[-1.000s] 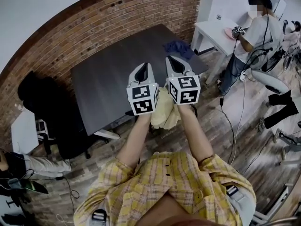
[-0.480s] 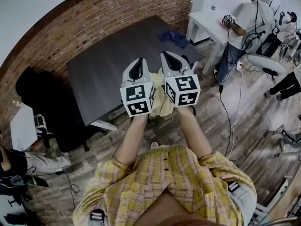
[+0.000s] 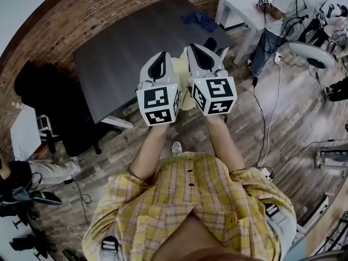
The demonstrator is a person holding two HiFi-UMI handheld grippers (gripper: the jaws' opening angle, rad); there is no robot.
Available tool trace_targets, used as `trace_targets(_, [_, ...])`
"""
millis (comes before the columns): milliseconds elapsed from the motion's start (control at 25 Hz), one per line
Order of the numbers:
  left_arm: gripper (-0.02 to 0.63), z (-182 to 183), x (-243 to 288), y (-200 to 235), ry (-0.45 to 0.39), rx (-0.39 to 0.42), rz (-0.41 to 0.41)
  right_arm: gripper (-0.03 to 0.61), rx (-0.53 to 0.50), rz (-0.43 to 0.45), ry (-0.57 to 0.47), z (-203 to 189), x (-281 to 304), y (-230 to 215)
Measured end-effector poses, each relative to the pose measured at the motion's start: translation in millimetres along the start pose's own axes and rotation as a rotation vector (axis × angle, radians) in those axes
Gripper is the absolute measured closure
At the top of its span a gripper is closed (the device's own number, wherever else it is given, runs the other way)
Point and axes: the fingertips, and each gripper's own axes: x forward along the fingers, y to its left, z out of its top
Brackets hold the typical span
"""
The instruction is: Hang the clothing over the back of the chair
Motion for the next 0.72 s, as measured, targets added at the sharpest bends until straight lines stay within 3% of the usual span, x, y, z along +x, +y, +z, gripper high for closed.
trace_targets(440, [0.612,-11,-35,-38,0.007,0.010,-0.001,0.575,0.025,0.019,0.002,-11,-50,3])
trace_targets(720, [0.613,-20,-48,-38,0.003,0.042,0.017,0.575,0.029,0.009,0.010,-23,-61,3])
